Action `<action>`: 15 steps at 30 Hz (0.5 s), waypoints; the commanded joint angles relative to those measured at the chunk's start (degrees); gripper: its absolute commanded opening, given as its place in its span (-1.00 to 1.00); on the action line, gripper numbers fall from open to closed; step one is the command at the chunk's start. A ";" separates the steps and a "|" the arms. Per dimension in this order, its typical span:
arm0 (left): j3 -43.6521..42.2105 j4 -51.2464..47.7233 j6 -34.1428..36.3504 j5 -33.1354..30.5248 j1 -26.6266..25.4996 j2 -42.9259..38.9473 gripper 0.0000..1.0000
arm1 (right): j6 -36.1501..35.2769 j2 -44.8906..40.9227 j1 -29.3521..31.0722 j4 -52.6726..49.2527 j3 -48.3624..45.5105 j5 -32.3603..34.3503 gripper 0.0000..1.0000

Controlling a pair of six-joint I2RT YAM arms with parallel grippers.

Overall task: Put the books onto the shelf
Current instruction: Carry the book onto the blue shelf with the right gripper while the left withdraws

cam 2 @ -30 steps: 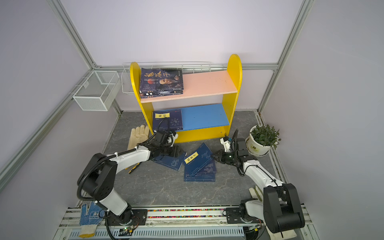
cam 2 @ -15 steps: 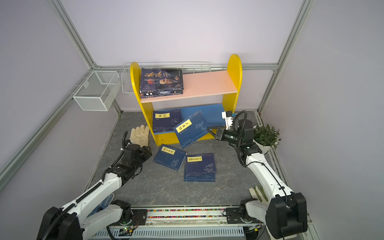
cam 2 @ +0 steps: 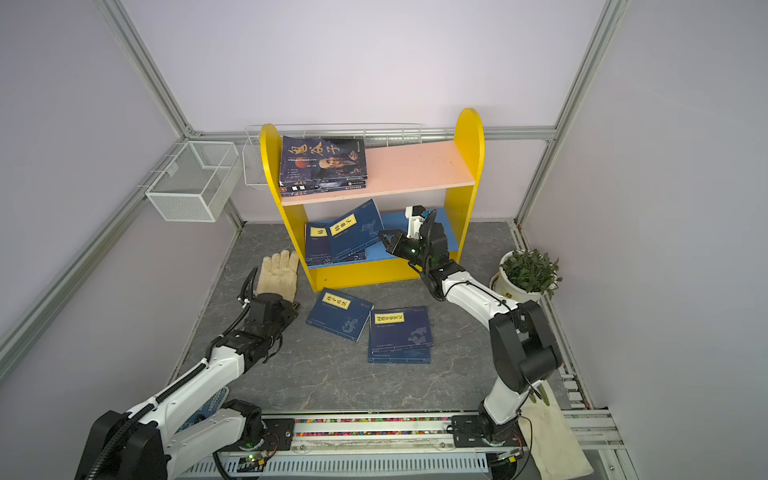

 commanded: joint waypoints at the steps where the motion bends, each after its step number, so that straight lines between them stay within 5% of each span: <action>1: 1.83 -0.75 0.02 -0.63 0.36 -0.01 0.20 | 4.99 2.83 1.51 8.20 3.99 4.25 -0.87; 15: 2.01 -1.21 0.51 -0.89 0.39 -0.06 0.20 | 8.91 11.60 8.07 5.54 9.02 7.07 -0.82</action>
